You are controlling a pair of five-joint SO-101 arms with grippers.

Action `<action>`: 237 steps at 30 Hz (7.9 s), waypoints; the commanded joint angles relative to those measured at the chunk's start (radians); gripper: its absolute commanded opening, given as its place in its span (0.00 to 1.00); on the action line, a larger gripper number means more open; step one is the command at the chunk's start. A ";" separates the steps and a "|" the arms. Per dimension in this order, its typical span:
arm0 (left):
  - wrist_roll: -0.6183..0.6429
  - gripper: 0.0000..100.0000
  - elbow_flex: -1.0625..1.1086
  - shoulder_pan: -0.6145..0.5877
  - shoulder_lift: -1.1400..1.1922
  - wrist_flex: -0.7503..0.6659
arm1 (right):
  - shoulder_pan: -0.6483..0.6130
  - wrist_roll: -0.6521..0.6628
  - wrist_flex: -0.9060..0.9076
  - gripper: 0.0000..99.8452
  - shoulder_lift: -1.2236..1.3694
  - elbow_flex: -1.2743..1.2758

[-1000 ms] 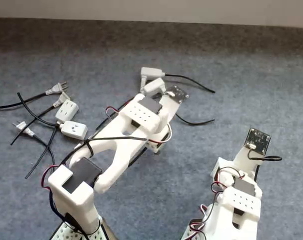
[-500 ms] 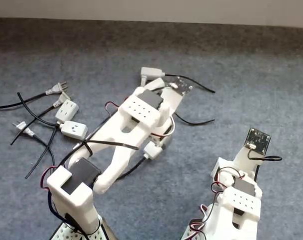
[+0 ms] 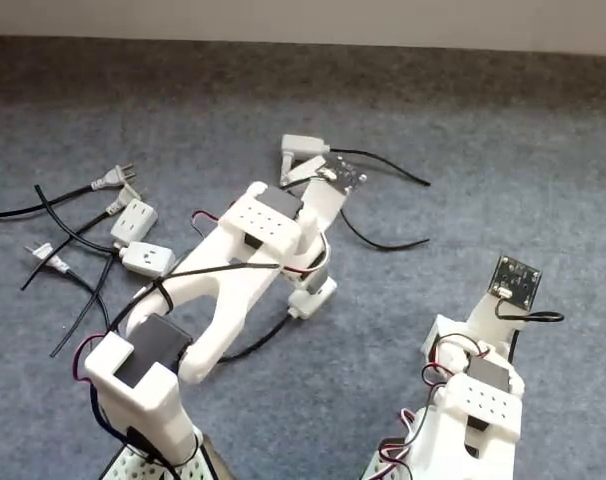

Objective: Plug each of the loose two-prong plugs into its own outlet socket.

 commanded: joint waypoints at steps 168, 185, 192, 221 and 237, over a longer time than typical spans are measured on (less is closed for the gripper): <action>-1.274 0.27 -1.883 -0.949 0.980 0.557 | -0.028 -0.005 -0.021 0.01 -0.012 -0.016; -1.355 0.27 -1.882 -0.981 1.029 0.508 | -0.028 -0.005 -0.021 0.01 -0.012 -0.016; -1.355 0.27 -1.882 -1.007 1.081 0.473 | -0.028 -0.005 -0.021 0.01 -0.012 -0.018; -1.398 0.03 -1.883 -0.980 1.211 0.574 | -0.028 -0.005 -0.021 0.01 -0.012 -0.018; -1.077 0.01 -1.877 -0.934 0.751 0.603 | -0.028 -0.005 -0.021 0.01 -0.012 -0.019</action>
